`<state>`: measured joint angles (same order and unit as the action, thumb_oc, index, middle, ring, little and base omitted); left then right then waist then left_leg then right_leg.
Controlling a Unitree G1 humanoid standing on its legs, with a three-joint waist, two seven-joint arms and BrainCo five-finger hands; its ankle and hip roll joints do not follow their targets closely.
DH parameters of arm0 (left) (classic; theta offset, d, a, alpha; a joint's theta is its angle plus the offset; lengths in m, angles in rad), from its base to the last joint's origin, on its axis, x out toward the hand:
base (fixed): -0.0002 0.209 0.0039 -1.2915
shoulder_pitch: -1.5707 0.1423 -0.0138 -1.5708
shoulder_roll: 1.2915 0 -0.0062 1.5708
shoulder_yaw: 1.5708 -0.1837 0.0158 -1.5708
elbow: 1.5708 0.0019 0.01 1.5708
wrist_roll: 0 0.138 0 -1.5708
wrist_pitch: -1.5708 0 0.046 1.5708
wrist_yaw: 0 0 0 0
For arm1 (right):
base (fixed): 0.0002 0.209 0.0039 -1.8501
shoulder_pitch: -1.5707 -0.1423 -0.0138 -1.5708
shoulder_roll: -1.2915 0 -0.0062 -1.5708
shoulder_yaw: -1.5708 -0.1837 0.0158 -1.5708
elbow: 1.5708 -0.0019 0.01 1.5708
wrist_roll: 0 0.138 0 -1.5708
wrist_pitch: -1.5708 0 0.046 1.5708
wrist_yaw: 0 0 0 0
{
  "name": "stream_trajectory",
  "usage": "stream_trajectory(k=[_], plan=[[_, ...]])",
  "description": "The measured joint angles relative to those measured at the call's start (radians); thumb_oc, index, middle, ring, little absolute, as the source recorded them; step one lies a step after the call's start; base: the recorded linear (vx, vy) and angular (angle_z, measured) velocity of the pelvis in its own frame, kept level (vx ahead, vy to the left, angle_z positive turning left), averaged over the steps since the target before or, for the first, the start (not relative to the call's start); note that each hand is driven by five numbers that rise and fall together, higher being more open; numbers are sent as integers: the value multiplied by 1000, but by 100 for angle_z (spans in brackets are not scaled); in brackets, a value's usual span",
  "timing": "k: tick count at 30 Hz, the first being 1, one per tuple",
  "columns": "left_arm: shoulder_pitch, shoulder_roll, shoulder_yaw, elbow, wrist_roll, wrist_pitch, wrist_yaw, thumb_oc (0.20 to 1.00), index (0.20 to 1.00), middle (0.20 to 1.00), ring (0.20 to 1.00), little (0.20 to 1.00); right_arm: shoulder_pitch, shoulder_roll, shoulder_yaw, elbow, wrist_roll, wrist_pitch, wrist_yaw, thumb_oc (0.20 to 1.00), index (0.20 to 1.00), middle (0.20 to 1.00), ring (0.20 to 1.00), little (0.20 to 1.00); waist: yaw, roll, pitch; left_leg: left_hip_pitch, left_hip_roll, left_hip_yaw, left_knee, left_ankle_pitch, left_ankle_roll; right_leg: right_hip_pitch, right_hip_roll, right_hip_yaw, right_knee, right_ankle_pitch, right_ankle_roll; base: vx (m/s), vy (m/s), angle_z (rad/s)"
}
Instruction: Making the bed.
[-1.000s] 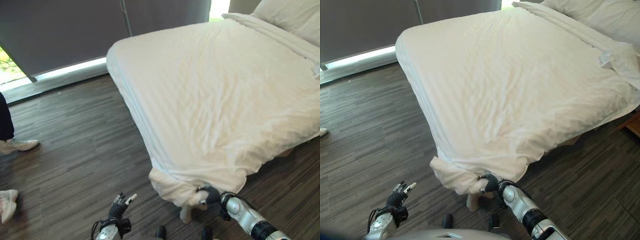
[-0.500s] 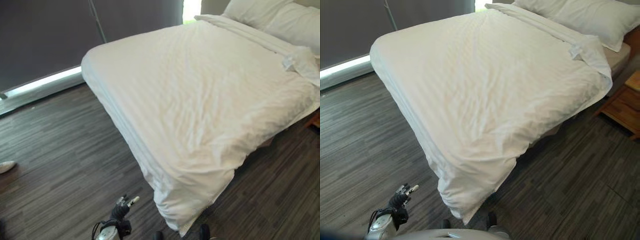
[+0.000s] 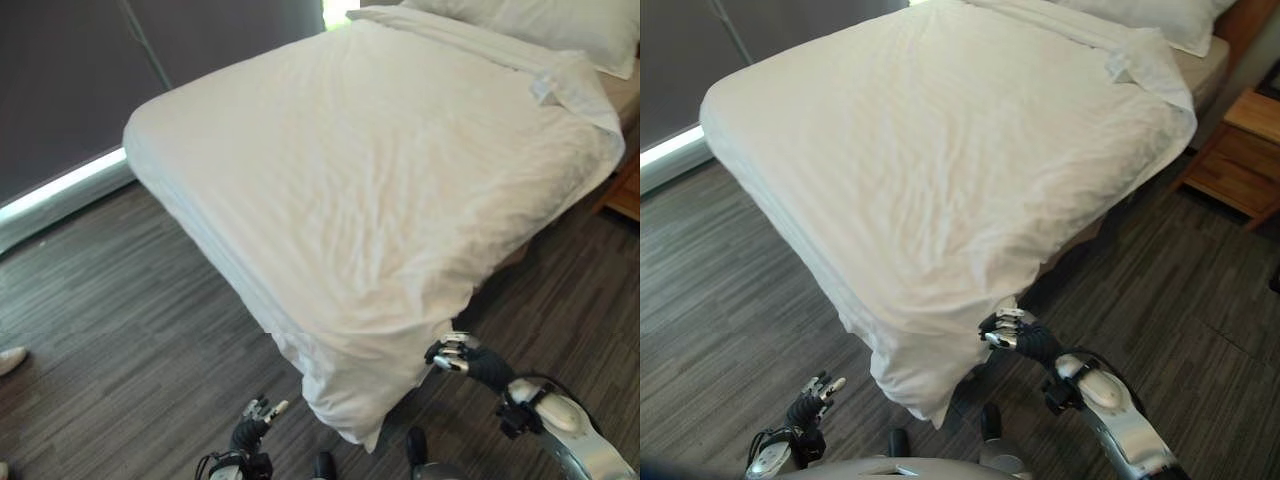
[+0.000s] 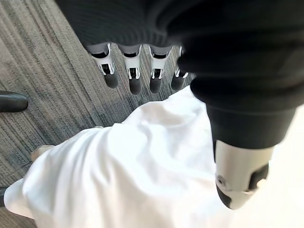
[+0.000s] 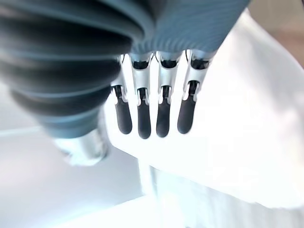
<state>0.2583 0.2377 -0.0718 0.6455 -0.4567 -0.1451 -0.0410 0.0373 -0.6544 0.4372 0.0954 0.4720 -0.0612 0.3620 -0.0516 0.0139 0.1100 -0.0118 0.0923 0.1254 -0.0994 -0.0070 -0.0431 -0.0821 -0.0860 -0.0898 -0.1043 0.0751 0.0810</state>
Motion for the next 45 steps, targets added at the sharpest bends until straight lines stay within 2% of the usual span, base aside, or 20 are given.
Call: stream_trajectory(k=[2,6,10,12,13,19,26,29,32,36,37,38,39,40,41,43,45], plan=[[-2,1,-10,7,0,1,-1,1000,1000,1000,1000,1000,-109,32,72,63,-6,17,-4,200,200,200,200,200,18,1,8,-4,-3,0,0,9,8,-1,-4,-7,1,7,6,-50,9,4],[-45,-7,-31,28,-2,-3,17,1000,1000,1000,1000,1000,-347,161,183,99,-2,8,-26,200,200,200,200,200,53,18,38,-3,-7,3,6,14,4,-5,-8,-4,1,14,5,-53,3,1],[-76,-13,-42,27,-8,-8,38,1000,1000,1000,1000,1000,-456,324,235,186,0,2,-54,200,200,200,200,200,85,23,68,-6,-6,-1,6,17,-1,-6,-7,-10,3,14,4,-100,-8,2],[-88,-12,-57,26,-11,-9,40,1000,1000,1000,1000,1000,-516,373,272,277,0,4,-72,200,200,200,200,200,94,22,77,-22,-7,-4,6,22,-8,-22,-9,-12,3,16,4,-126,-1,6],[-115,-13,-75,22,-13,-11,44,1000,1000,1000,1000,1000,-541,397,275,330,7,6,-102,200,200,200,200,200,115,22,98,-43,-10,-13,6,28,-9,-38,-11,-19,4,21,3,-176,-4,12],[-174,-13,-102,37,-50,-19,77,1000,1000,1000,1000,1000,-589,415,254,394,74,5,-183,200,200,200,200,200,146,31,187,-88,-9,-34,6,44,-12,-71,-11,-40,4,30,-2,-69,2,10],[-183,-11,-104,35,-50,-21,85,1000,1000,1000,1000,1000,-606,446,255,491,95,1,-202,200,200,200,200,200,146,47,229,-95,-11,-39,6,44,-12,-75,-14,-43,4,30,-1,-70,20,2],[-190,0,-120,24,-54,-29,84,1000,1000,1000,1000,1000,-661,480,209,635,75,-34,-193,200,200,200,200,200,150,73,244,-144,-14,-52,6,59,-12,-119,-17,-50,4,34,-2,-69,26,11],[-199,1,-128,14,-90,-32,84,1000,1000,1000,1000,1000,-687,499,181,673,38,-35,-200,200,200,200,200,200,176,106,264,-171,-15,-54,6,70,-8,-146,-18,-51,4,44,-4,-2,8,2],[-197,0,-129,14,-90,-33,81,1000,1000,1000,1000,1000,-605,556,86,839,39,-29,-209,200,200,200,200,200,192,111,268,-182,-20,-53,6,71,-7,-158,-23,-48,4,43,1,4,17,1],[-196,0,-130,16,-90,-33,81,1000,1000,1000,1000,1000,-563,547,29,931,36,-10,-215,200,200,200,200,200,190,111,275,-184,-27,-52,6,72,-6,-160,-29,-47,4,43,5,19,32,0],[-196,1,-129,14,-90,-33,80,1000,1000,1000,1000,1000,-499,506,-92,1073,11,0,-247,200,200,200,200,200,184,110,278,-194,-38,-49,6,73,-4,-171,-41,-42,4,47,11,34,27,0],[-195,1,-127,4,-90,-33,78,1000,1000,1000,1000,1000,-435,412,-202,1183,-3,14,-280,200,200,200,200,200,159,108,301,-199,-47,-47,6,74,-2,-175,-51,-41,4,50,14,50,14,-2],[-192,3,-123,-16,-90,-33,77,1000,1000,1000,1000,1000,-383,339,-284,1212,-1,21,-294,200,200,200,200,200,136,100,316,-199,-50,-45,6,74,-2,-177,-53,-38,4,51,15,46,5,-7],[-194,3,-118,-33,-90,-33,76,1000,1000,1000,1000,1000,-341,277,-324,1215,0,23,-302,200,200,200,200,200,114,90,324,-198,-47,-39,6,74,-2,-180,-50,-35,4,51,15,41,-2,-10],[-196,4,-118,-67,-90,-33,69,1000,1000,1000,1000,1000,-315,217,-376,1215,4,23,-316,200,200,200,200,200,84,84,328,-198,-41,-31,6,73,-3,-183,-43,-28,4,51,15,29,-2,-14],[-196,2,-117,-90,-90,-36,66,1000,1000,1000,1000,1000,-313,195,-393,1209,12,13,-328,200,200,200,200,200,78,84,328,-196,-36,-22,5,73,-3,-190,-37,-14,4,55,11,21,-4,-21]])
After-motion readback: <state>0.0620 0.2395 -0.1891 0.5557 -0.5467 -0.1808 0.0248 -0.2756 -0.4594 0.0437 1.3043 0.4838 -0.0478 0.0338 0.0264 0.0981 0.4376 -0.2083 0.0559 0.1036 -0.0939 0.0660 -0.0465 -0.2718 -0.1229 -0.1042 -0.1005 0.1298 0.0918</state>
